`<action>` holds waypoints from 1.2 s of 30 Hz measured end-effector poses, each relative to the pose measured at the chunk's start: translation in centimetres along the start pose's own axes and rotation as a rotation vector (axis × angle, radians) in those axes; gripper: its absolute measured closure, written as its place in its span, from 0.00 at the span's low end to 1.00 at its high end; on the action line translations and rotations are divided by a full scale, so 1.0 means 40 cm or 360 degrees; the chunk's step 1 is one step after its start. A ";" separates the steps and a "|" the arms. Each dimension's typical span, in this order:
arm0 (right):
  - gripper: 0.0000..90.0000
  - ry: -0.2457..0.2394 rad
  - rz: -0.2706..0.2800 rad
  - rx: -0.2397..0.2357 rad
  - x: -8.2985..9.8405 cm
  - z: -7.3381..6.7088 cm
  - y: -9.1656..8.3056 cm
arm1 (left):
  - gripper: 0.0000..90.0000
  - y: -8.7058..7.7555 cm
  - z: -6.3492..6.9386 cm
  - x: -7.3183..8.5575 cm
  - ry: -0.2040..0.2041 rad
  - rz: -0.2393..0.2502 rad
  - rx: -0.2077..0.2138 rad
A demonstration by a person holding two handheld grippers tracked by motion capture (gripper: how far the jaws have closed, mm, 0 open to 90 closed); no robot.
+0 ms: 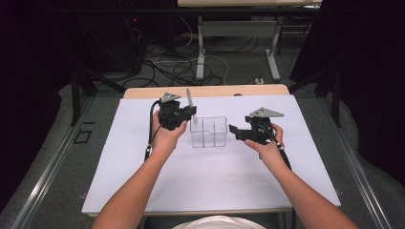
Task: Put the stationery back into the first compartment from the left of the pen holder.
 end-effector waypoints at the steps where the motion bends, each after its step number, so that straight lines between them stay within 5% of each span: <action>1: 0.21 0.0008 -0.0009 0.0004 0.002 0.003 0.001 | 0.88 0.004 0.001 0.002 -0.0008 0.0007 -0.0003; 8: 0.17 -0.0018 -0.0037 0.0052 0.011 0.013 0.005 | 0.88 0.026 0.001 0.022 0.0037 -0.0051 -0.0028; 36: 0.17 0.0010 -0.0078 0.0045 0.021 0.023 0.008 | 0.88 0.076 0.017 0.069 0.0218 -0.0274 -0.0088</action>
Point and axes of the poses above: each handheld gripper's, and its own axes: y roughly forward along the jaws, x roughly out of its underside, z roughly to its right, the point moved 4 cm from there along y, roughly forward along the jaws, and after that the axes turned 4 degrees about y, right-handed, at the moved point
